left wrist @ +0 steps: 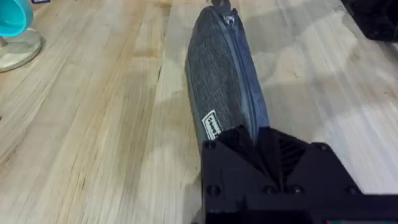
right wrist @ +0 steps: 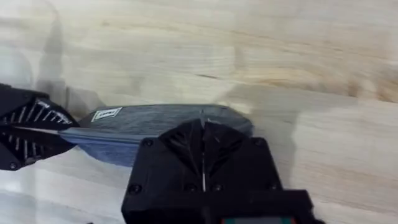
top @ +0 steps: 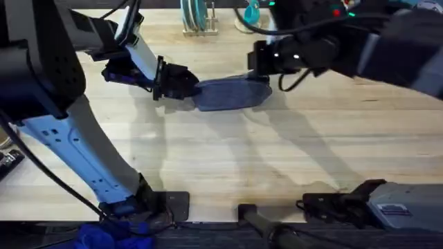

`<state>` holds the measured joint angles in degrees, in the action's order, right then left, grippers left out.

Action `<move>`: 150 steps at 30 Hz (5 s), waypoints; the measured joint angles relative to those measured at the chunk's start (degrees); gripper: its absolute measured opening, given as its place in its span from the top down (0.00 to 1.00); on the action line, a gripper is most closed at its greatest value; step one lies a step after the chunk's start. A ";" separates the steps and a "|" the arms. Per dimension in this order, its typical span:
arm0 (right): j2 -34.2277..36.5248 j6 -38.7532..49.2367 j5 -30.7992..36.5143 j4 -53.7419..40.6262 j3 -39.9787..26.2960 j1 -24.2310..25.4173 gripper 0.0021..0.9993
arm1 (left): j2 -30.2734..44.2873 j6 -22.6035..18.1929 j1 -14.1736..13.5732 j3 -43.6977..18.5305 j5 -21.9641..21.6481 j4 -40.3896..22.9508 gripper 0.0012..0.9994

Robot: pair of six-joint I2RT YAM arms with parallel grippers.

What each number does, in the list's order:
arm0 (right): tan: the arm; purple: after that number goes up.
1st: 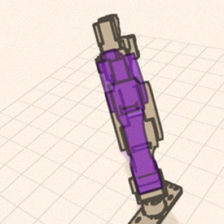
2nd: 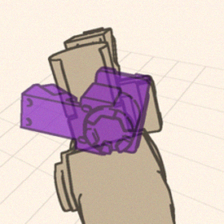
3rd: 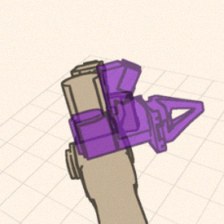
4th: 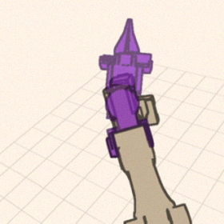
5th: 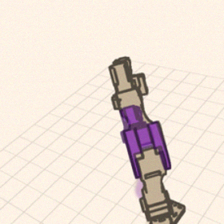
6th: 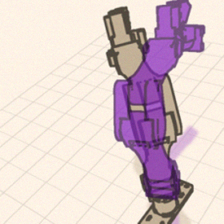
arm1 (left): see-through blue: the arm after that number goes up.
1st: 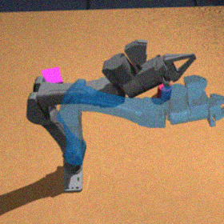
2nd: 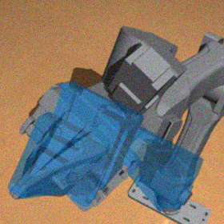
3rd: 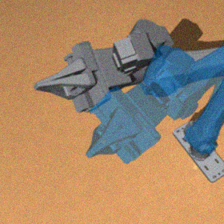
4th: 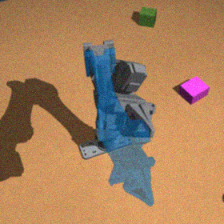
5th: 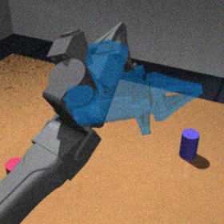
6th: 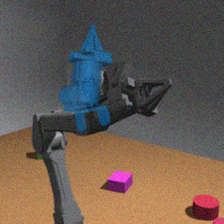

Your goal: Unzip the bag, pick up the pens from the table one at a time and place them inside, then zip the bag closed.

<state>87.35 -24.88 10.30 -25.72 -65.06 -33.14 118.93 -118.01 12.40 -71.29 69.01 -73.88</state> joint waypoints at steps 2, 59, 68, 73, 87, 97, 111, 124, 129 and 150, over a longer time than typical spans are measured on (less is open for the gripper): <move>-2.18 0.00 -0.04 1.19 2.19 1.24 0.97 | 0.00 -0.01 0.00 0.00 0.00 0.01 0.96; -23.59 0.92 0.38 7.61 19.87 20.19 0.00 | 0.00 0.02 0.00 0.00 -1.27 -0.21 0.21; -23.58 0.92 0.38 7.56 19.87 20.19 0.00 | 0.00 0.01 0.00 0.00 -1.38 -0.18 0.00; -23.58 0.98 0.40 5.51 19.83 19.44 0.00 | 0.00 0.01 0.00 0.00 -1.38 -0.18 0.00; -23.60 2.58 -0.01 -20.76 4.55 7.00 0.00 | 0.00 0.18 0.49 -1.03 -2.03 -5.60 0.00; -23.60 0.63 -0.06 -28.99 -2.08 6.29 0.00 | 0.00 5.82 2.11 -14.71 -13.91 -23.07 0.00; -23.60 0.48 -0.95 -30.13 -5.30 6.23 0.00 | -12.02 22.01 2.12 -20.26 -18.95 -23.07 0.00; -23.60 1.74 -2.63 -37.29 -6.02 5.55 0.00 | -33.18 42.21 2.12 -20.24 -26.51 -22.96 0.00; -23.60 3.48 -2.64 -38.61 -7.07 5.55 0.00 | -39.11 52.40 2.12 -18.50 -30.44 -20.41 0.00; -23.60 7.52 -2.64 -40.49 -8.34 5.55 0.00 | -69.29 81.47 2.12 5.46 -36.57 -4.14 0.00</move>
<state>63.75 -17.37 7.66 -66.22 -73.41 -27.59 49.65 -36.53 14.52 -65.82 32.45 -78.02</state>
